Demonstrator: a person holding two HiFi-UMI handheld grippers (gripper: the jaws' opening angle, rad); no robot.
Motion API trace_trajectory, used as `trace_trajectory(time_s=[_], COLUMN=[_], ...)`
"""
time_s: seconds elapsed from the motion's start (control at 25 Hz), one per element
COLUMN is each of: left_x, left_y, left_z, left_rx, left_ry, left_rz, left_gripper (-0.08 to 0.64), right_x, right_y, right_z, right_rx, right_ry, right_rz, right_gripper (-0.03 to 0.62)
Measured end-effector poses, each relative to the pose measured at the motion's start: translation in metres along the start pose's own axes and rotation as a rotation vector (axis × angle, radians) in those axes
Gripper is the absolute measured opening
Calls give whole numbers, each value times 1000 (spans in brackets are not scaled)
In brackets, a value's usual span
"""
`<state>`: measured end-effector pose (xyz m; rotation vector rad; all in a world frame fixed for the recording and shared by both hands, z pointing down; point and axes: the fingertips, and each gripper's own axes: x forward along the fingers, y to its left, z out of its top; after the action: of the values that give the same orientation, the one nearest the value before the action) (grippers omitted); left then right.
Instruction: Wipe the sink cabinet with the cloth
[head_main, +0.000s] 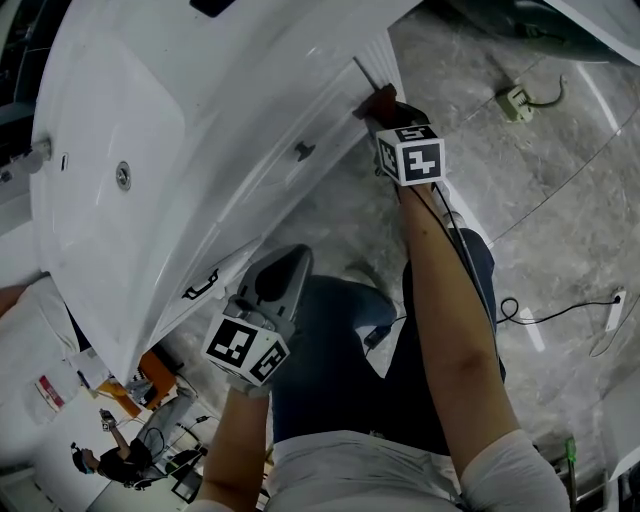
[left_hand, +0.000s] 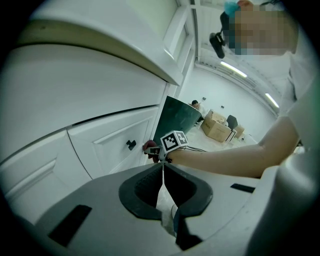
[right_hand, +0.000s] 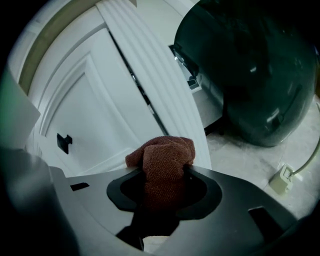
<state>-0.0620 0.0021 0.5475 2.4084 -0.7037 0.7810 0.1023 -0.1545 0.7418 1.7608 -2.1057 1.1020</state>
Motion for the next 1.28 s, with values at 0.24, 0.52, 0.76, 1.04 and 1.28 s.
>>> trace_trajectory(time_s=[0.24, 0.52, 0.76, 1.04, 1.28], left_x=[-13, -36, -59, -78, -82], left_y=[11, 23, 37, 51, 54], left_z=[-9, -18, -33, -49, -51], left_rx=[-11, -12, -27, -41, -46], left_ry=[-6, -2, -1, -3, -17], left_rz=[-1, -11, -11, -14, -22], left_gripper=[14, 14, 14, 14, 14], right_x=[11, 19, 21, 24, 24], right_y=[43, 104, 162, 218, 233], right_z=[-35, -74, -104, -135, -138], right_rx=[-44, -84, -122, -204, -162], right_ry=[67, 142, 220, 303, 323], right_rz=[59, 121, 184, 236, 239], right_gripper=[152, 152, 152, 153, 153])
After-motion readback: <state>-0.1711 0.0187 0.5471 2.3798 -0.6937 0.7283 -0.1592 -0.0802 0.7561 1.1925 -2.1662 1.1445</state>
